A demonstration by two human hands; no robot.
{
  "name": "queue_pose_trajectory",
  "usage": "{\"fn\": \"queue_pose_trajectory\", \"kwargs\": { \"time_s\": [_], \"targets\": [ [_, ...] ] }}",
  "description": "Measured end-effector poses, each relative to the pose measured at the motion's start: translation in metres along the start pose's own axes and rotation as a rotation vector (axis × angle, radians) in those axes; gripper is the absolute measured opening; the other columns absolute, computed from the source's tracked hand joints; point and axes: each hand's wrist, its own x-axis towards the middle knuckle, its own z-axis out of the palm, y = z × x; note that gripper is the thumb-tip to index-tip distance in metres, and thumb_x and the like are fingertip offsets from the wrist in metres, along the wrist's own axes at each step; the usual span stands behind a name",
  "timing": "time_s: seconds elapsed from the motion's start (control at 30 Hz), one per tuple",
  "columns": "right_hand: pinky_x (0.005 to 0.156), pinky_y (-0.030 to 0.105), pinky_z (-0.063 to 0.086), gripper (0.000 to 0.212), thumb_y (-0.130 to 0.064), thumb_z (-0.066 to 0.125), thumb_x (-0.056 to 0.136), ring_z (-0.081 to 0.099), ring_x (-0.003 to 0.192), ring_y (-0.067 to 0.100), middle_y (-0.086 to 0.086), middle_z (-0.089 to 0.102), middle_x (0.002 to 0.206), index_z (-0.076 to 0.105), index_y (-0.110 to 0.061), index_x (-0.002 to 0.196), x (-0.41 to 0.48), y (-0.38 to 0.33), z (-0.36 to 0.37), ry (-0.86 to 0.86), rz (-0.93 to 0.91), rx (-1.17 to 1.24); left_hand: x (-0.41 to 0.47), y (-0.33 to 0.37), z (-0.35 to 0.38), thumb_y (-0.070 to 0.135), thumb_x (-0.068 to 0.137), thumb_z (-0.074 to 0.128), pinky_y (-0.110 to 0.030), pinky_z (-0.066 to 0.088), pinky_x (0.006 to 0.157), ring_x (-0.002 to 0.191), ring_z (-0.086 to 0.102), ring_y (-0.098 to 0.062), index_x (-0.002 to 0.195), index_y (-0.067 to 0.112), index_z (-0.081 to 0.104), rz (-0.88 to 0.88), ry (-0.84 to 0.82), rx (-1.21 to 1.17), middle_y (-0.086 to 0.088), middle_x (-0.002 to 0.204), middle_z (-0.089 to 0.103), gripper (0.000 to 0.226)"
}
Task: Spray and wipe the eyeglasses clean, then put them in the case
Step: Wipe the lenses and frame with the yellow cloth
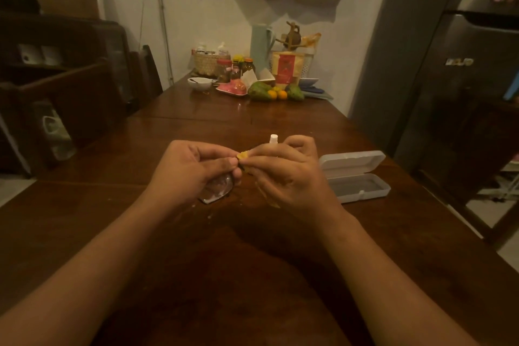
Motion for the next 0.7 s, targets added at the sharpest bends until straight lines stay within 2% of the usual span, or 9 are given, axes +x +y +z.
{"fn": "queue_pose_trajectory", "kwargs": {
  "time_s": [0.13, 0.27, 0.33, 0.4, 0.53, 0.7],
  "targets": [
    [0.083, 0.04, 0.039, 0.028, -0.032, 0.061, 0.095, 0.043, 0.109, 0.023, -0.012, 0.066, 0.122, 0.072, -0.027, 0.12, -0.0031, 0.0036, -0.0036, 0.025, 0.099, -0.055, 0.0001, 0.0007, 0.0007, 0.012, 0.081, 0.07, -0.029, 0.059, 0.064, 0.067, 0.073, -0.021, 0.09, 0.014, 0.079, 0.017, -0.001, 0.027, -0.016, 0.077, 0.075, 0.013],
    [0.088, 0.033, 0.037, 0.035, -0.04, 0.056, 0.097, 0.037, 0.115, 0.016, -0.018, 0.059, 0.131, 0.064, -0.033, 0.13, -0.003, -0.0003, -0.0039, -0.102, 0.072, -0.02, 0.0014, 0.0016, -0.0046, 0.017, 0.078, 0.072, -0.025, 0.058, 0.061, 0.069, 0.073, -0.021, 0.089, 0.015, 0.08, 0.01, 0.011, 0.025, -0.015, 0.077, 0.075, 0.014],
    [0.089, 0.028, 0.033, 0.034, -0.034, 0.059, 0.096, 0.036, 0.113, 0.013, -0.017, 0.058, 0.132, 0.064, -0.033, 0.13, -0.0025, 0.0003, -0.0056, -0.135, -0.021, -0.014, 0.0029, -0.0001, -0.0059, 0.011, 0.081, 0.071, -0.024, 0.056, 0.061, 0.069, 0.073, -0.021, 0.089, 0.014, 0.08, -0.007, 0.027, 0.011, -0.016, 0.077, 0.075, 0.012],
    [0.087, 0.033, 0.036, 0.034, -0.028, 0.062, 0.094, 0.036, 0.111, 0.013, -0.015, 0.06, 0.131, 0.065, -0.032, 0.128, -0.0028, 0.003, -0.0079, -0.128, -0.058, -0.027, 0.0031, -0.0013, -0.0053, 0.008, 0.083, 0.07, -0.026, 0.056, 0.062, 0.07, 0.073, -0.021, 0.089, 0.014, 0.08, -0.017, 0.028, 0.002, -0.016, 0.078, 0.075, 0.013],
    [0.08, 0.047, 0.042, 0.031, -0.022, 0.061, 0.094, 0.042, 0.107, 0.02, -0.009, 0.064, 0.125, 0.069, -0.028, 0.123, -0.0033, 0.0079, -0.0099, -0.032, -0.01, -0.051, 0.0018, 0.0, -0.0039, 0.007, 0.084, 0.069, -0.025, 0.056, 0.061, 0.068, 0.073, -0.024, 0.09, 0.013, 0.079, 0.02, 0.015, -0.003, -0.015, 0.076, 0.075, 0.013],
    [0.082, 0.048, 0.043, 0.031, -0.016, 0.058, 0.096, 0.044, 0.108, 0.025, -0.006, 0.064, 0.127, 0.069, -0.023, 0.125, -0.0019, 0.0002, -0.0027, -0.043, -0.018, -0.05, 0.001, 0.0016, -0.0032, 0.008, 0.084, 0.069, -0.026, 0.058, 0.062, 0.068, 0.073, -0.021, 0.091, 0.012, 0.079, 0.017, 0.014, 0.017, -0.014, 0.075, 0.075, 0.013]
  ]
}}
